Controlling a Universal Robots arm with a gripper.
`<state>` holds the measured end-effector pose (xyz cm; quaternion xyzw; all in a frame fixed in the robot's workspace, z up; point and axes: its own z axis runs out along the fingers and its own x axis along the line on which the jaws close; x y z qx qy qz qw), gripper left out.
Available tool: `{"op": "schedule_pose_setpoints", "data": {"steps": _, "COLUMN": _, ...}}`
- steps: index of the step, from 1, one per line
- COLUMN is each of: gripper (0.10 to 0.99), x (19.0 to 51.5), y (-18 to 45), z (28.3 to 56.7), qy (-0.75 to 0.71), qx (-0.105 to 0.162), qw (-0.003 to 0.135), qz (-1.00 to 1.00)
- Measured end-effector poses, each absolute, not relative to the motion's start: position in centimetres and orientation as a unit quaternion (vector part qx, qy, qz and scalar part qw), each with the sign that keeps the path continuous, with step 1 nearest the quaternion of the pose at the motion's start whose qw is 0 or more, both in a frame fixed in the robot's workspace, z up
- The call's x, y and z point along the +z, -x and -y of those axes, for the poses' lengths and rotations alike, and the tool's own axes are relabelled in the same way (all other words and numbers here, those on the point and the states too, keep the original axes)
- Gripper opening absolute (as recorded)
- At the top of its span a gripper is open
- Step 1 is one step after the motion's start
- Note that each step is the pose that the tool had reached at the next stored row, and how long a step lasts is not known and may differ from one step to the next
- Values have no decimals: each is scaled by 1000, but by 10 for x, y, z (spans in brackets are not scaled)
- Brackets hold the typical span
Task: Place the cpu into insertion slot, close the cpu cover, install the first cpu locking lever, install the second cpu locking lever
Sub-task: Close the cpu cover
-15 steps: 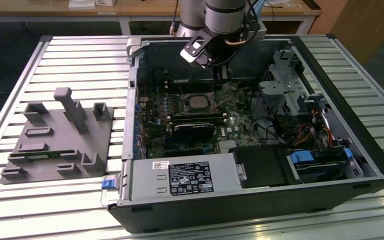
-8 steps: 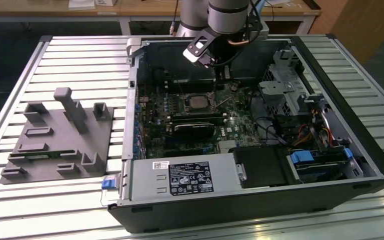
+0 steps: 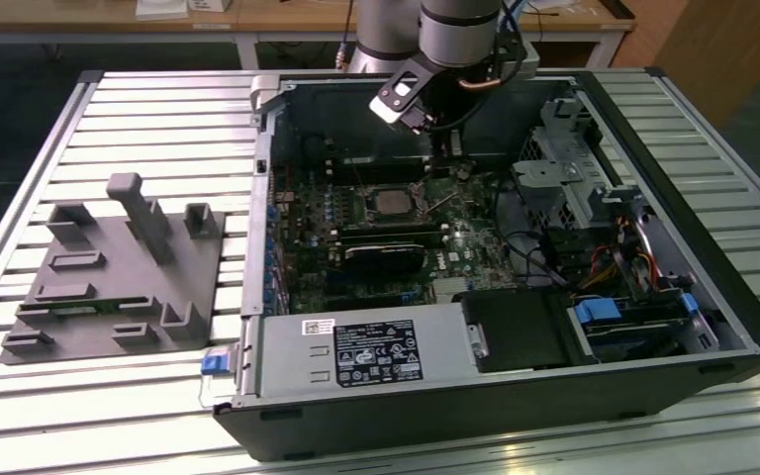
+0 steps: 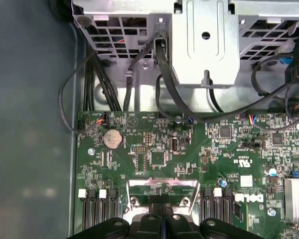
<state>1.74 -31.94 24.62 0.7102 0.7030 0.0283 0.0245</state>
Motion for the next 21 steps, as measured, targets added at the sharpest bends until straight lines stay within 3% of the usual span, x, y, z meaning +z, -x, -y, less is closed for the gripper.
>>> {"op": "schedule_pose_setpoints", "data": {"steps": 21, "gripper": 106, "x": 257, "y": -25, "z": 319, "qy": -710, "qx": 28, "qw": 25, "qz": -703}}
